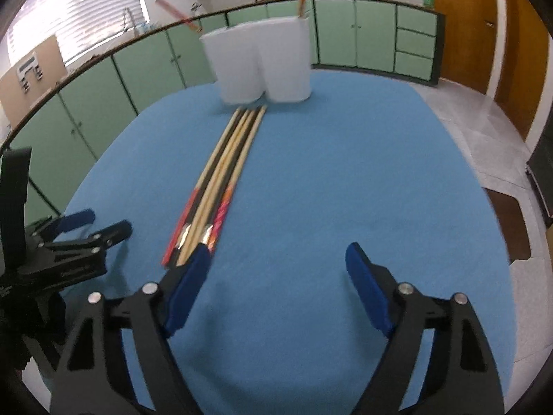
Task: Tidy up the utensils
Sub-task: 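Withdraw both open tools back over the chopstick bundle, then grasp a chopstick with the right tool while the left tool grasps another chopstick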
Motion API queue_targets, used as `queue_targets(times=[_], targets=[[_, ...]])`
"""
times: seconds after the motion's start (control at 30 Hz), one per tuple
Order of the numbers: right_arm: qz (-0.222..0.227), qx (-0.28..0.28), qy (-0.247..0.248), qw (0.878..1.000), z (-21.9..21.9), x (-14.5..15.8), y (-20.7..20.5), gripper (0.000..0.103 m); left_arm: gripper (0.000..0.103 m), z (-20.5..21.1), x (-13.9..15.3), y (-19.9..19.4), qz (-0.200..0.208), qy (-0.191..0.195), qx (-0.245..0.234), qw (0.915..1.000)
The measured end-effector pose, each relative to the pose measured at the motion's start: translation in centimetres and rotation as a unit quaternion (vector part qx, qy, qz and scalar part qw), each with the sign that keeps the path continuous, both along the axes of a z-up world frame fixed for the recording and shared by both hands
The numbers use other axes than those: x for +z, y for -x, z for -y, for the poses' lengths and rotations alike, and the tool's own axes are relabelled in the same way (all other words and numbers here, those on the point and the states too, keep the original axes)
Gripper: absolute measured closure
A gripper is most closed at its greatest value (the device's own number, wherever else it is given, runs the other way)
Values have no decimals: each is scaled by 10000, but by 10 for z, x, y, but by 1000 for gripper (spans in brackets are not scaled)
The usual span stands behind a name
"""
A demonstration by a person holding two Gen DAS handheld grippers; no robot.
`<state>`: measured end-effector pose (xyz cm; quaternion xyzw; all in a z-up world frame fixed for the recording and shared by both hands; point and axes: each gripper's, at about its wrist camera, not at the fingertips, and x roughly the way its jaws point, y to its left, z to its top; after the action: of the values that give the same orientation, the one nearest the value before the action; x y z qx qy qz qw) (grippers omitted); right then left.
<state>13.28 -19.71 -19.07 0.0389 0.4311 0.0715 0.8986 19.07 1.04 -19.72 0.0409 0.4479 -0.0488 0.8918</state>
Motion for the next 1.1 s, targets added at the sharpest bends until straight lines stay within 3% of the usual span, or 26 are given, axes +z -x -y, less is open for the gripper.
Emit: queue_targets(times=[0.27,0.53,0.8,0.9,0.97,1.07,1.1], targets=[[-103,176,98,9997,-19,-4,-4,41,16,-7,1,8,30,37,82,10000],[-74,24,565,9984,-14,-7,-5,46,15,-6,2,5,41,95,101,9999],[-82,61,243,9997,-3,-8,-1,55,14,-5,2,4,45,74,102,9999],[-45,131,294,9995,-9,-9,-2,68,14,-5,2,4,40,77,103,9999],[-31,178,251,9995,-10,-9,-5,85,14,-4,1,3,35,65,92,9999],[-53,217,126,9997,-10,-10,-7,97,13,-1,2,3,26,71,60,10000],[-55,221,89,9997,-9,-10,-7,97,13,2,2,3,22,79,38,10000]])
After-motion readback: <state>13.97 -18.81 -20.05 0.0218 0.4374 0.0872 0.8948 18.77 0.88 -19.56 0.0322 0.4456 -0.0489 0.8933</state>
